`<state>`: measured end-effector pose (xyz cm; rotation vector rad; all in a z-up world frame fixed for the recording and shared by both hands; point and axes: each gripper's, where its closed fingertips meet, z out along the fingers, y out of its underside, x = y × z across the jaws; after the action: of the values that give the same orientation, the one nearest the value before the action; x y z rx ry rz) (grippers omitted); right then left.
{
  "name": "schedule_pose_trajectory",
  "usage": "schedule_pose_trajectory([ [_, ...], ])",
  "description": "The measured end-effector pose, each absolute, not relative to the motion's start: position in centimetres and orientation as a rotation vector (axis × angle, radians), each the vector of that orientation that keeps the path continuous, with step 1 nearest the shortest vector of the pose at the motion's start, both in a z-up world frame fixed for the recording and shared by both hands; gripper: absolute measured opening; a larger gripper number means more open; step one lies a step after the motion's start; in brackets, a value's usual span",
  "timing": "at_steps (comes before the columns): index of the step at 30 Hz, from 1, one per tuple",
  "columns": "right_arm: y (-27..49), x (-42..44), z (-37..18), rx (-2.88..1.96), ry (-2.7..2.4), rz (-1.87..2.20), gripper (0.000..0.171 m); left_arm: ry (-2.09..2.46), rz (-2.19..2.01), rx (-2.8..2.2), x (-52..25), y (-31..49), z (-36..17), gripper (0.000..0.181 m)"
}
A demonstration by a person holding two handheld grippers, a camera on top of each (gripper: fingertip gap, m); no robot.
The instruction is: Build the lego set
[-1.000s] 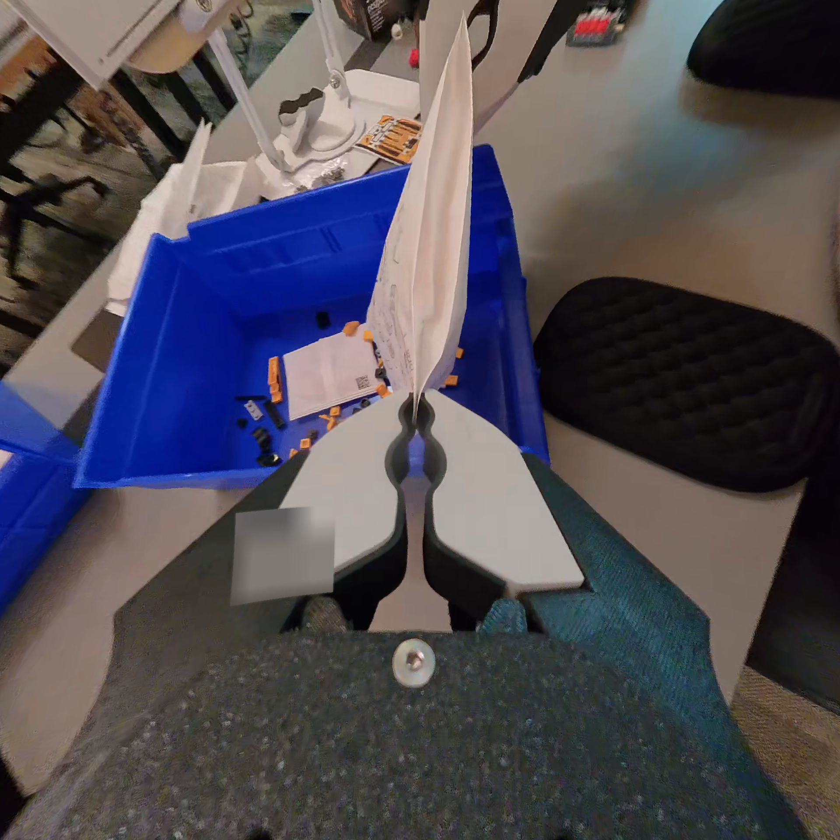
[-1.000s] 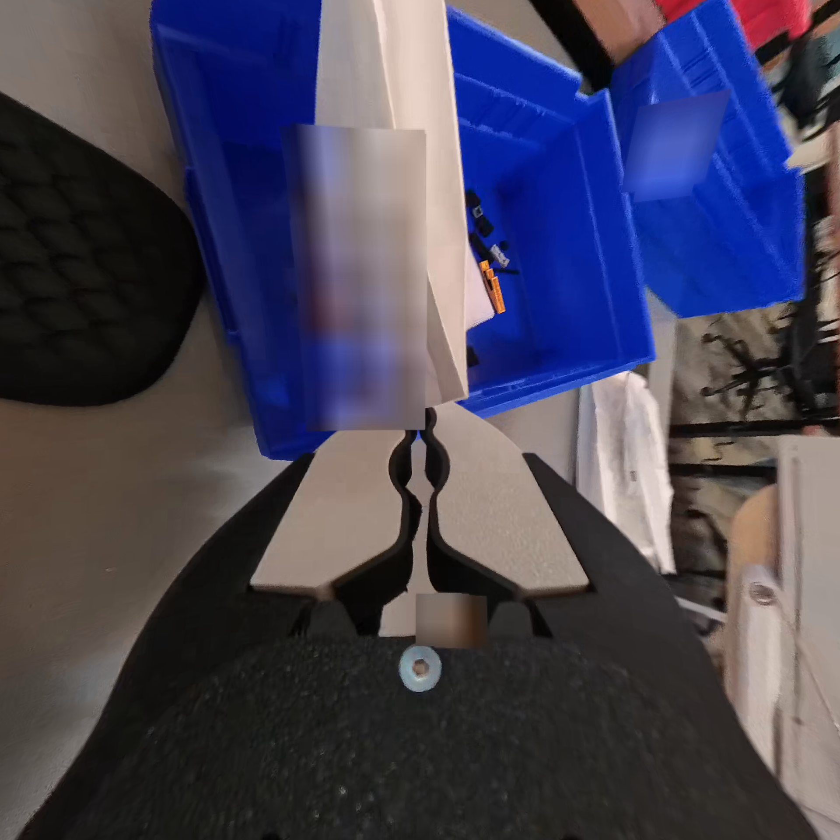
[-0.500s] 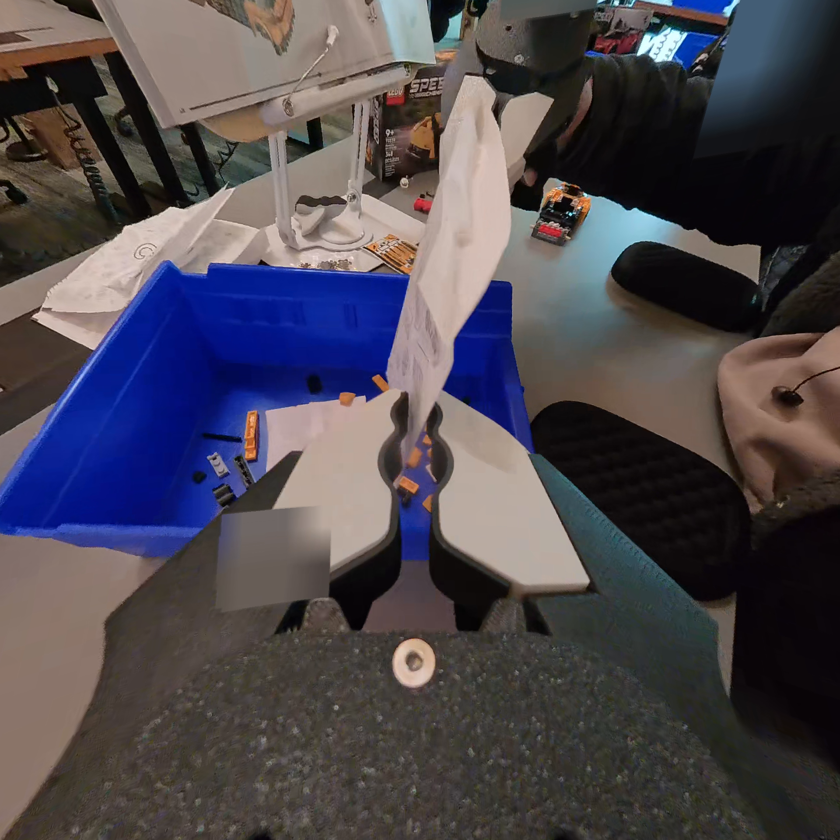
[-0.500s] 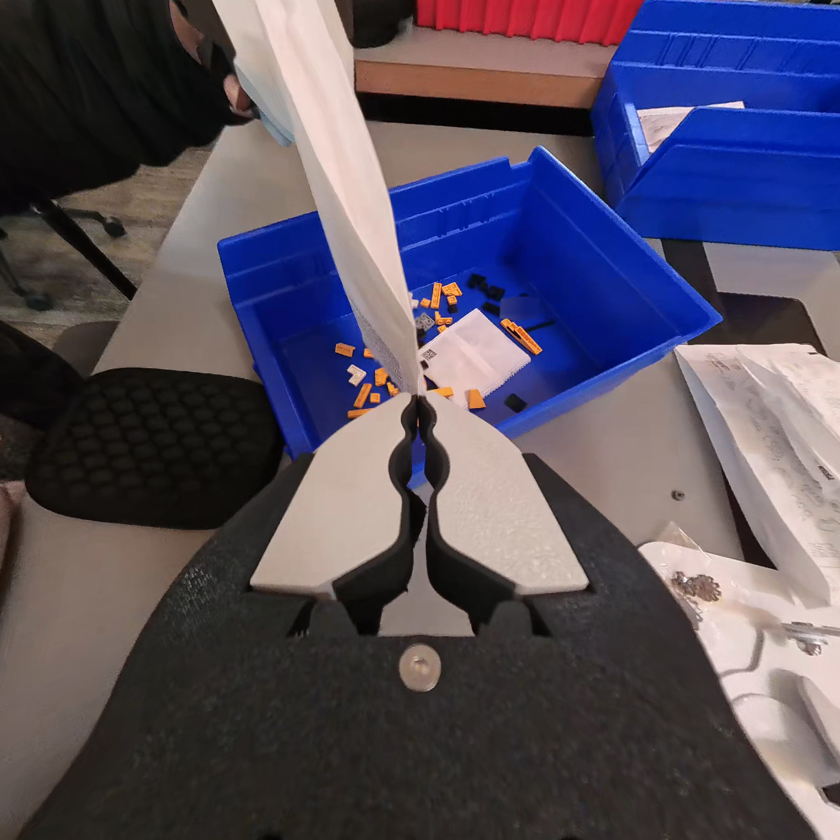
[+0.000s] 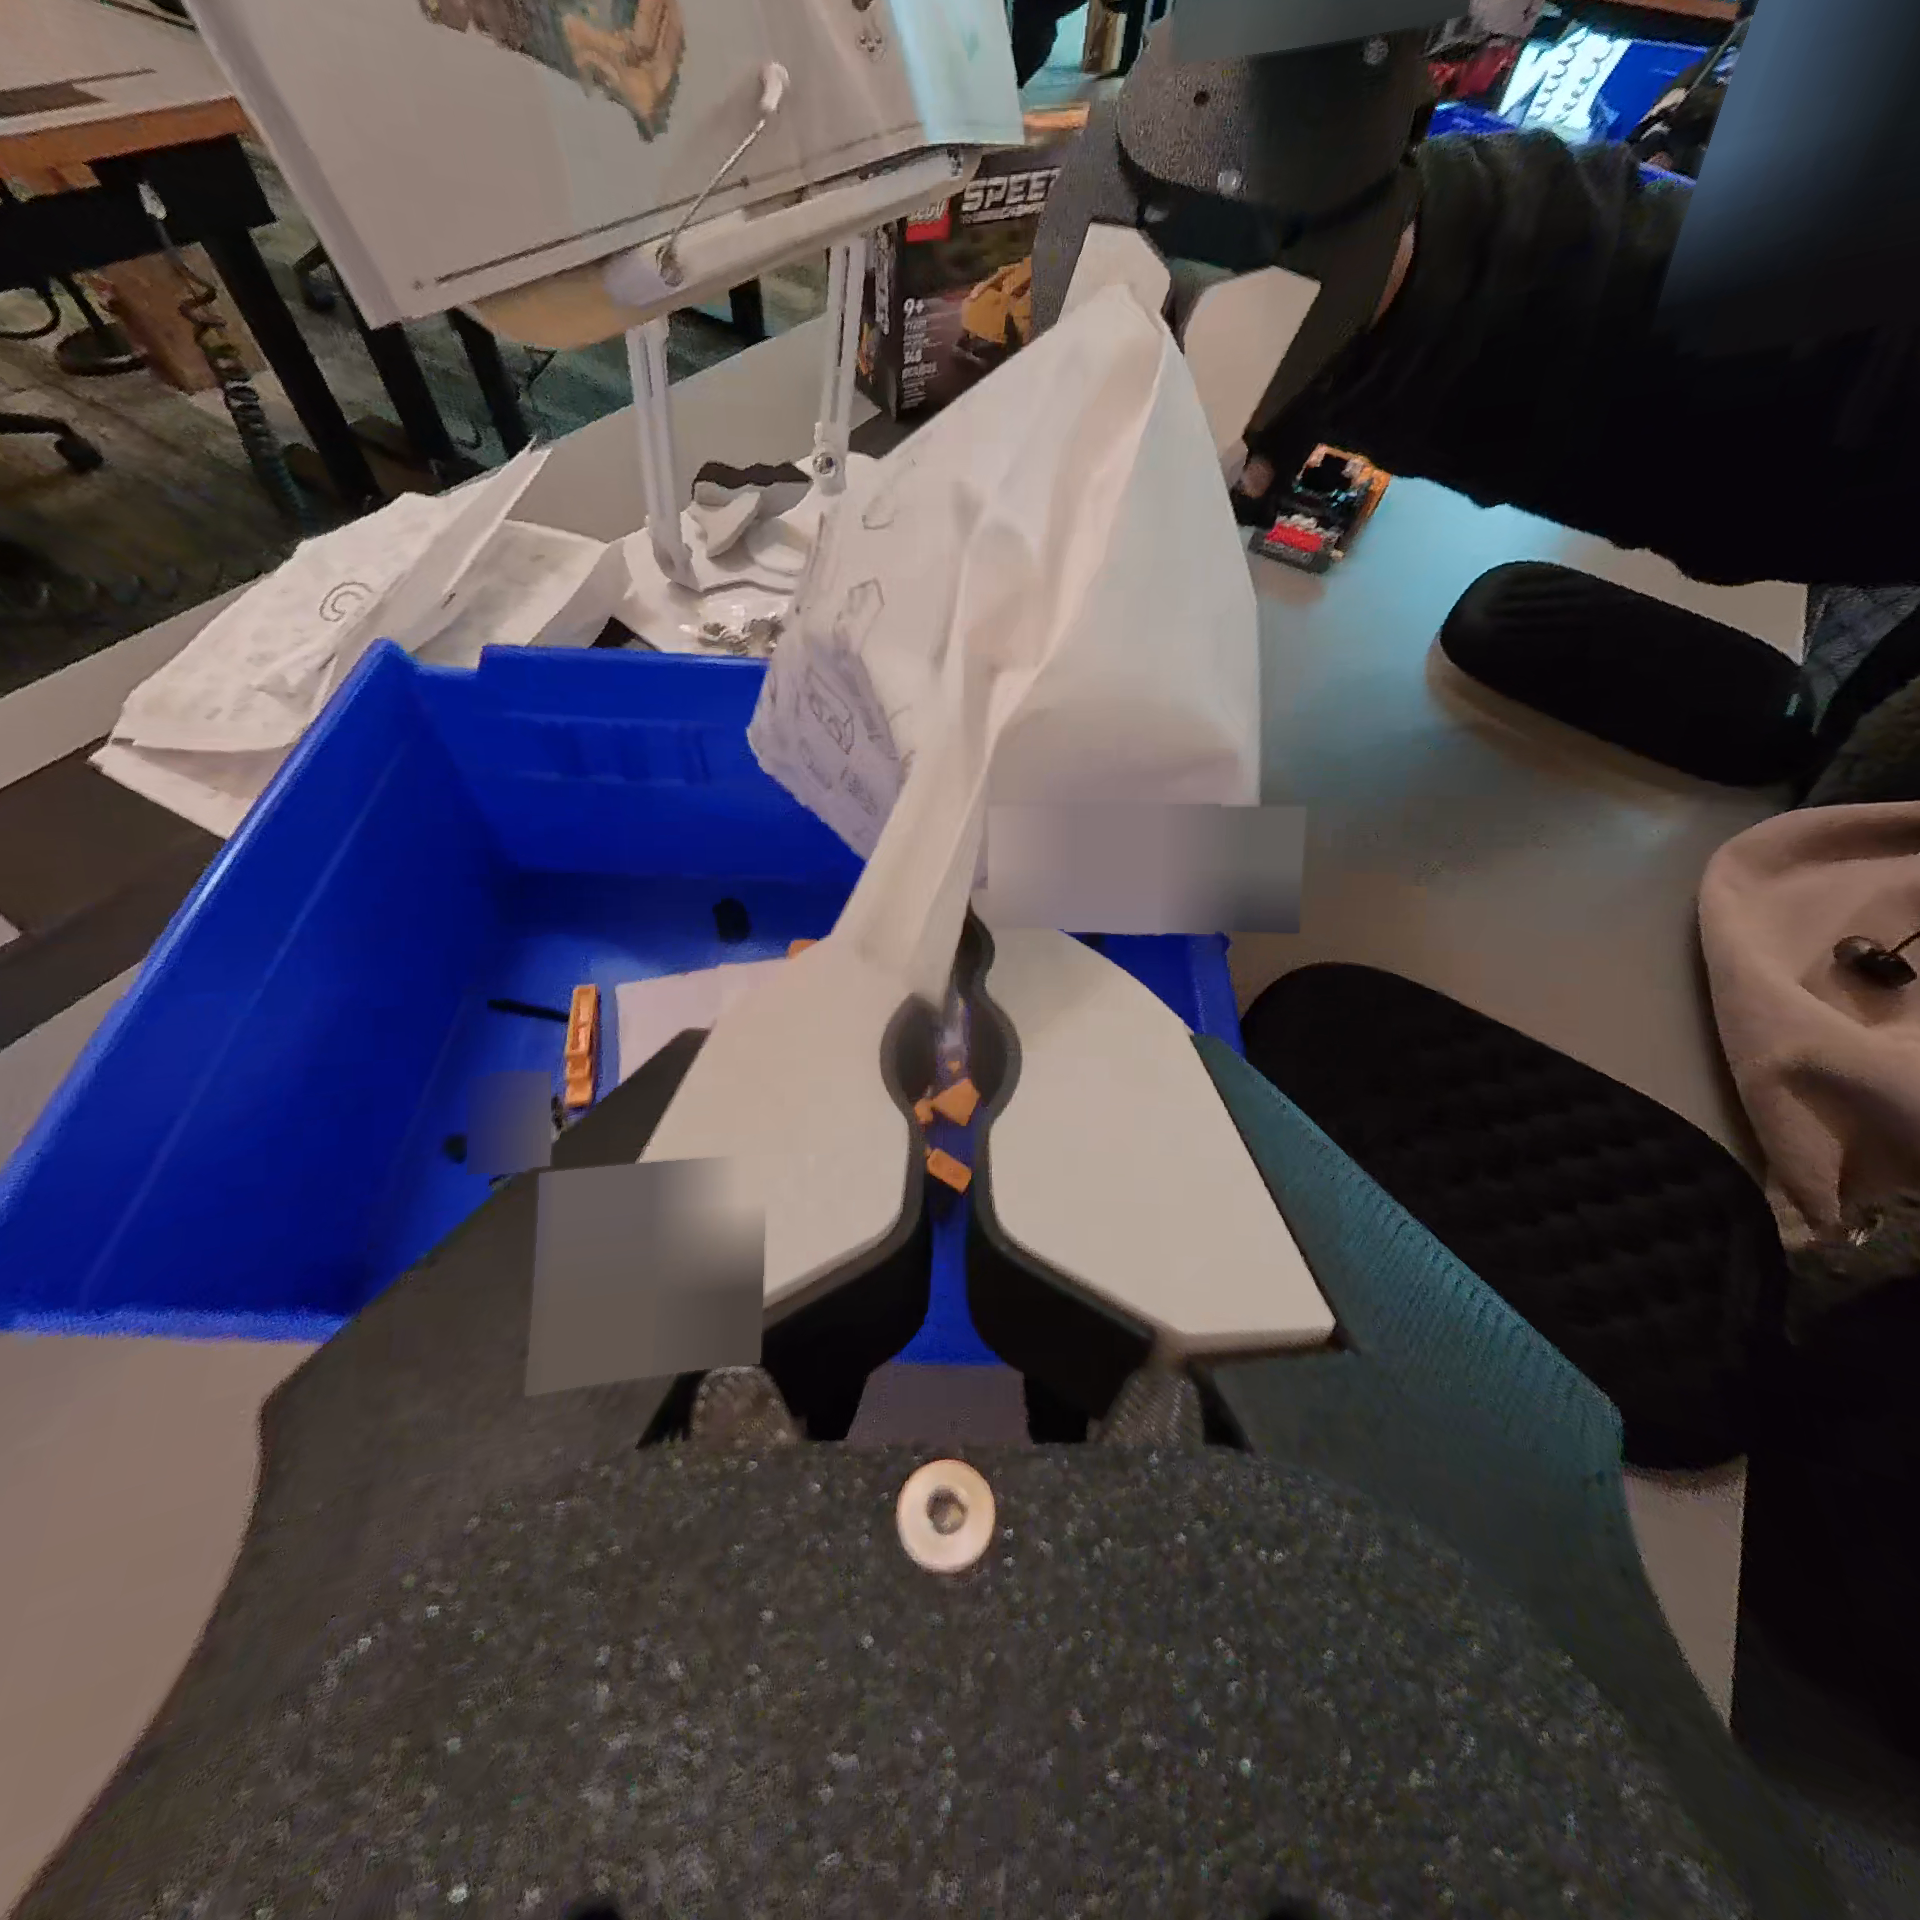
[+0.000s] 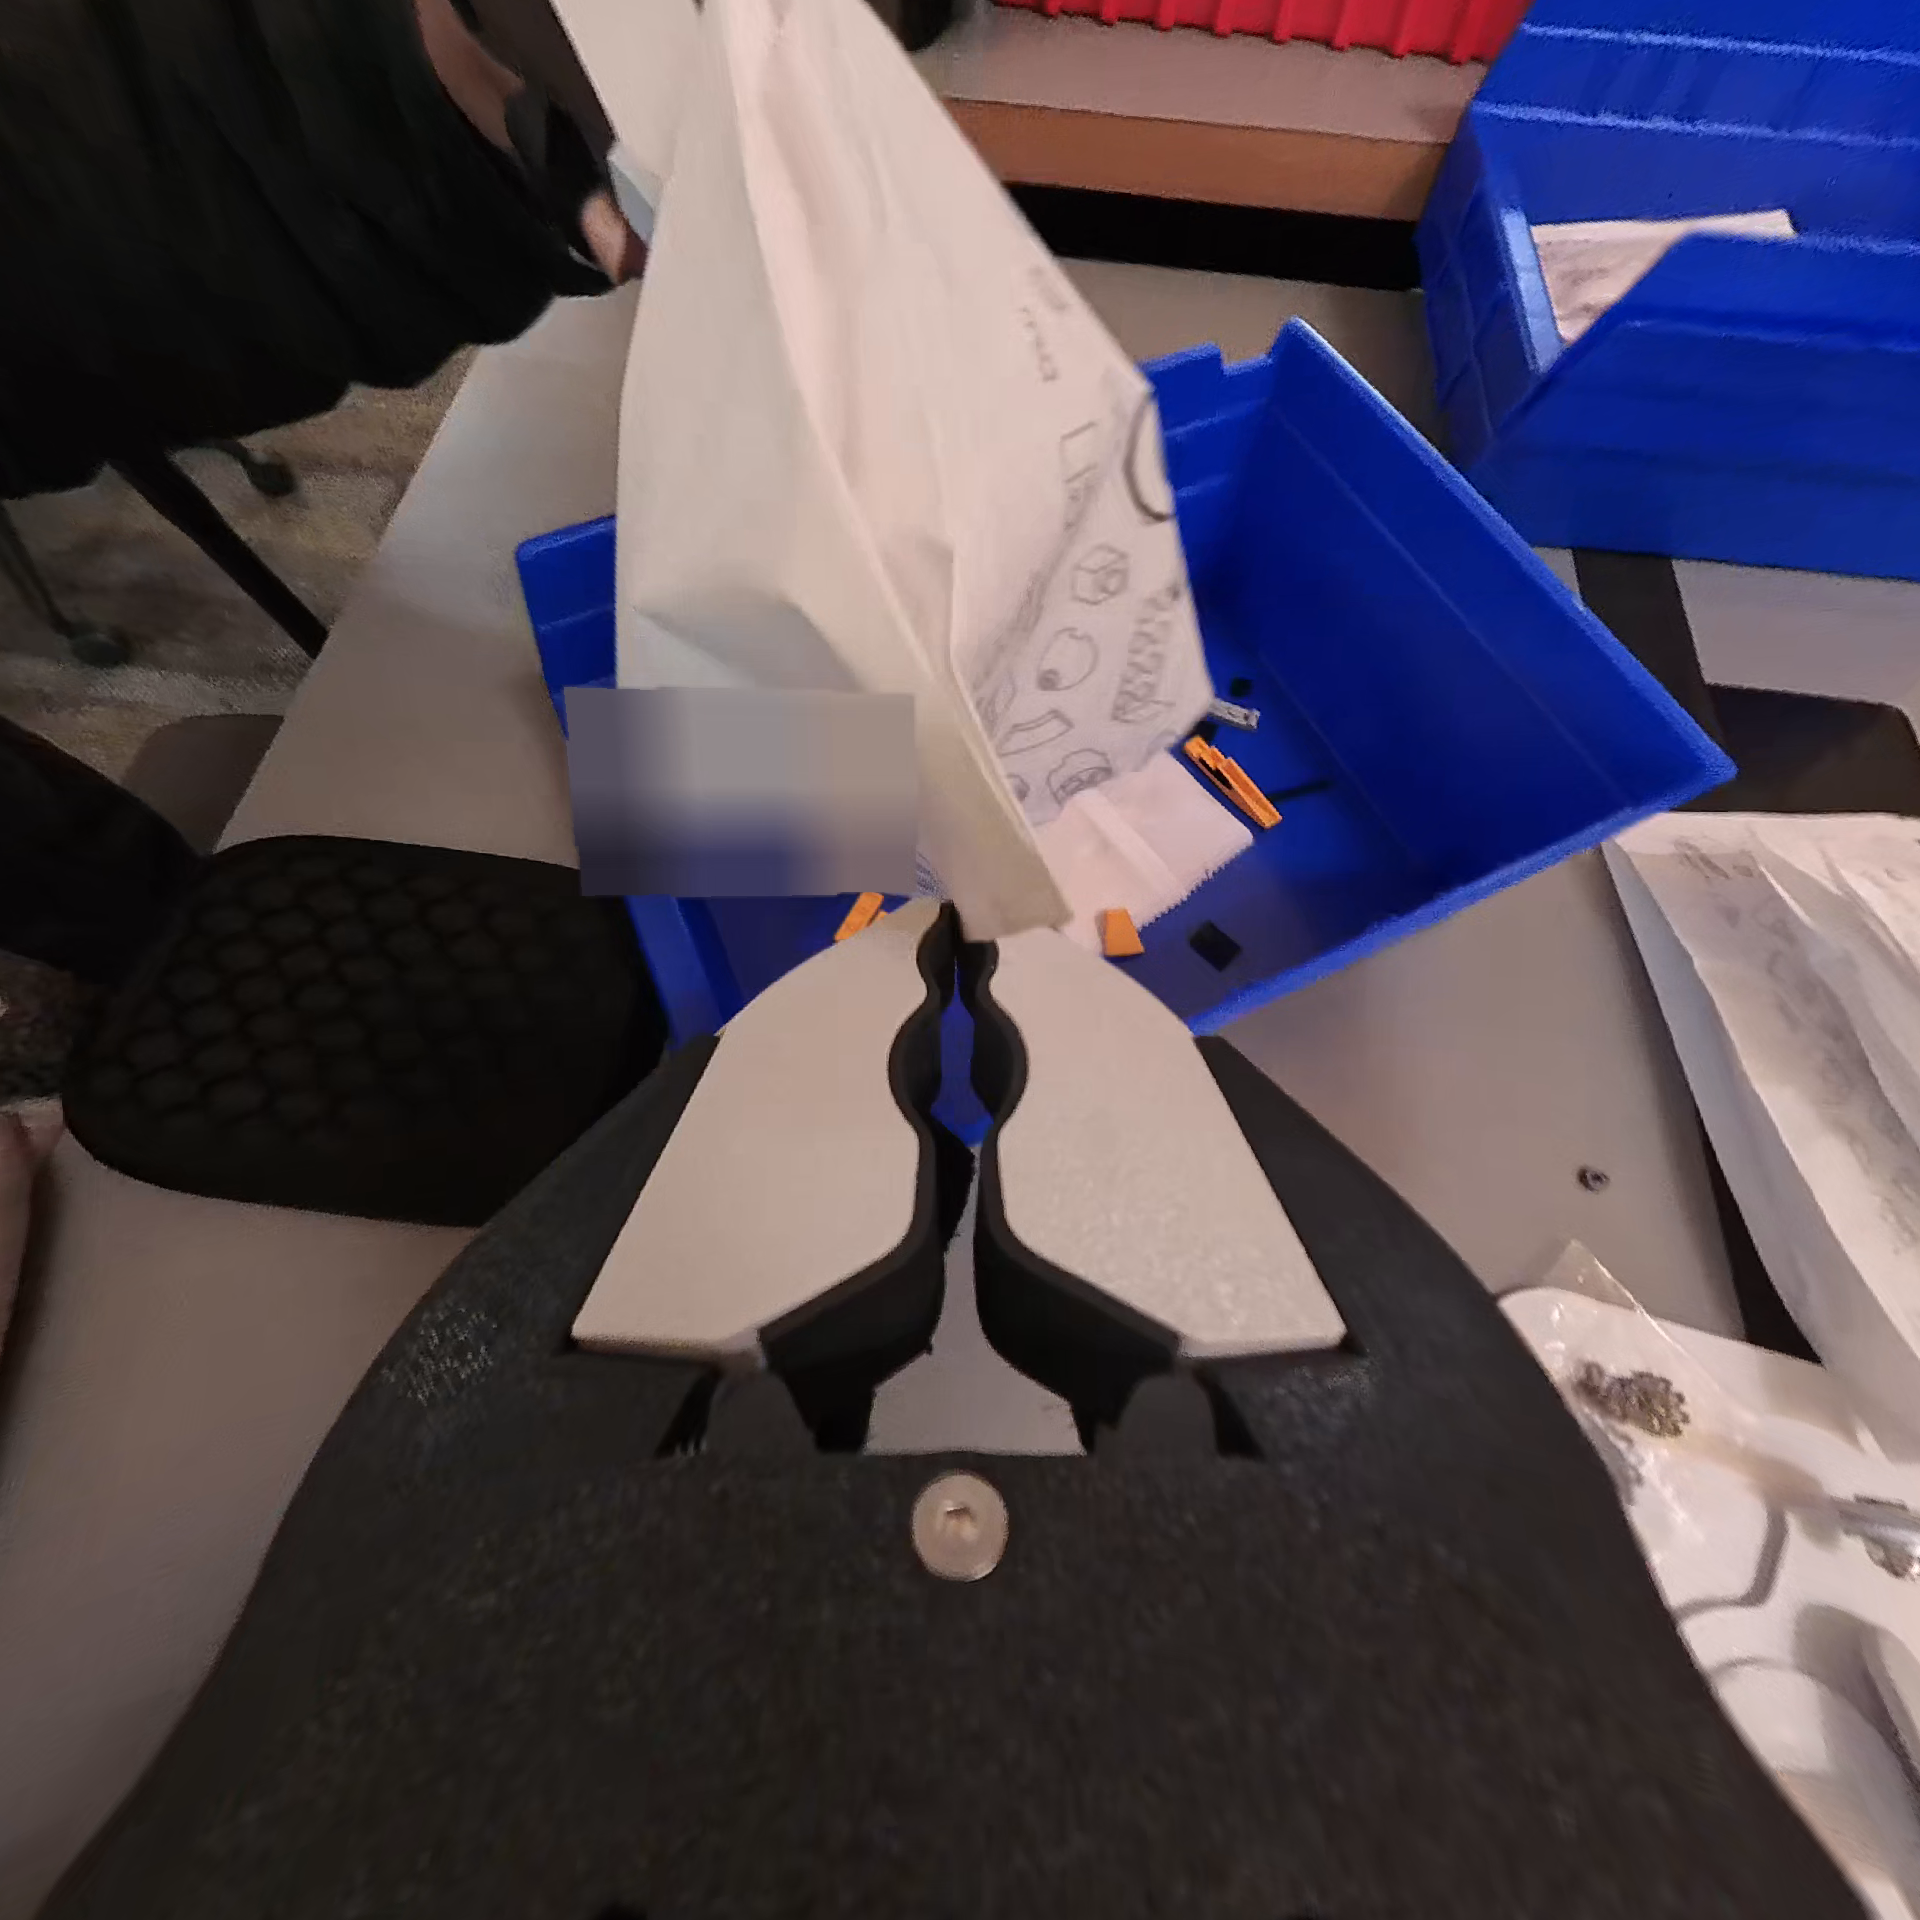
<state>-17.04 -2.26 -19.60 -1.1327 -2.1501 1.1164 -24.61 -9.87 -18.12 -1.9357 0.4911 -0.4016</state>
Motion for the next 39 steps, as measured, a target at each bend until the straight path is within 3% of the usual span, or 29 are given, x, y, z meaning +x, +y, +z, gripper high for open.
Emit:
schedule_pose_trajectory([
  [10, 0.3, -15.6, -19.6, -1.172, -2.122, 1.081, 0.000, 0.424, -0.410, -1.980, -26.8, -10.6, -18.9, 0.001],
  [19, -3.3, -17.0, -20.0, -1.090, -2.176, 1.121, 0.000, 0.522, -0.488, -1.984, -23.3, -9.3, -19.6, 0.001],
  [24, -0.2, -15.5, -20.2, -1.190, -2.143, 1.112, 0.000, 0.397, -0.463, -1.995, -26.7, -10.4, -19.5, 0.000],
  [36, -1.0, -14.9, -20.0, -1.330, -2.115, 1.315, 0.000, 0.360, -0.481, -1.933, -26.7, -11.1, -18.6, 0.004],
  [39, -1.6, -15.1, -19.6, -1.325, -2.097, 1.384, 0.016, 0.356, -0.511, -1.934, -26.3, -11.0, -18.8, 0.000],
])
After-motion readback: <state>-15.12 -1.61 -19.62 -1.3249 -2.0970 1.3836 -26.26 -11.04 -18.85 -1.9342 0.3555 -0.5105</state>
